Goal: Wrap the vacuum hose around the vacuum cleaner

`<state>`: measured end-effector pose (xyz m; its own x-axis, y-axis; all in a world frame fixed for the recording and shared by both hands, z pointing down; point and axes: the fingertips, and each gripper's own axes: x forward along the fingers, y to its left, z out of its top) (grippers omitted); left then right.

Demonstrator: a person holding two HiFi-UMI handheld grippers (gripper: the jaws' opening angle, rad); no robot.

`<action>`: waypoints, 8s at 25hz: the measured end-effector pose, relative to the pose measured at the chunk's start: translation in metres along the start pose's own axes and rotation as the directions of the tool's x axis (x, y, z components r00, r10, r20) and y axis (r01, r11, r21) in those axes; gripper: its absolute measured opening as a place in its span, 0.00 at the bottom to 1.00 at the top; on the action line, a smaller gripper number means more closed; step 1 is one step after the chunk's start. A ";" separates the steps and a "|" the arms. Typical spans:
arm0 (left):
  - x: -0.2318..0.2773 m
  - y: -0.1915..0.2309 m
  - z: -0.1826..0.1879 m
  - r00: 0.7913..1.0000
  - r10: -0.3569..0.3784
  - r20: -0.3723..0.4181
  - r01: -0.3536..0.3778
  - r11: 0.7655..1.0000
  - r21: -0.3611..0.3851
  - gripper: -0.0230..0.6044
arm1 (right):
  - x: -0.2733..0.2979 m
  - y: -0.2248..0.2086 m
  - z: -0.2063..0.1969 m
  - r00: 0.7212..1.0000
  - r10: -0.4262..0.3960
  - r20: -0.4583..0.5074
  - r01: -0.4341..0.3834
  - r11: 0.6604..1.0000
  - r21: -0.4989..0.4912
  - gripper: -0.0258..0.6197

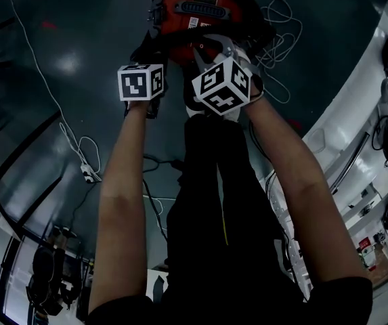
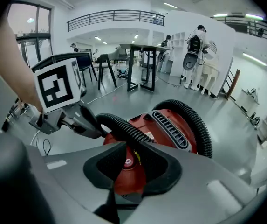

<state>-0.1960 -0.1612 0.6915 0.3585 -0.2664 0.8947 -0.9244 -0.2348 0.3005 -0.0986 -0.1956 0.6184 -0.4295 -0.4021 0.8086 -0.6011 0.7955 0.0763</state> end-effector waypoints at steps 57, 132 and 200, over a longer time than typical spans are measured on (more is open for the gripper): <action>-0.033 -0.080 0.005 0.994 -0.065 0.089 0.047 0.981 0.190 0.05 | -0.018 0.019 -0.037 0.997 0.081 -0.010 -0.079 0.986 0.144 0.17; -0.063 -0.040 0.158 0.959 0.067 0.276 -0.216 0.801 0.558 0.27 | 0.025 -0.101 0.044 0.979 -0.024 -0.202 -0.013 0.983 -0.182 0.33; -0.029 -0.012 0.174 0.976 0.139 0.168 -0.197 0.894 0.403 0.28 | 0.025 -0.143 -0.004 0.986 0.027 -0.164 -0.076 0.951 -0.299 0.27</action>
<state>-0.1731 -0.3132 0.6046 0.2435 -0.4500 0.8592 -0.8442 -0.5344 -0.0406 -0.0206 -0.3181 0.6297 -0.3289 -0.3004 0.8953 -0.3375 0.9228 0.1856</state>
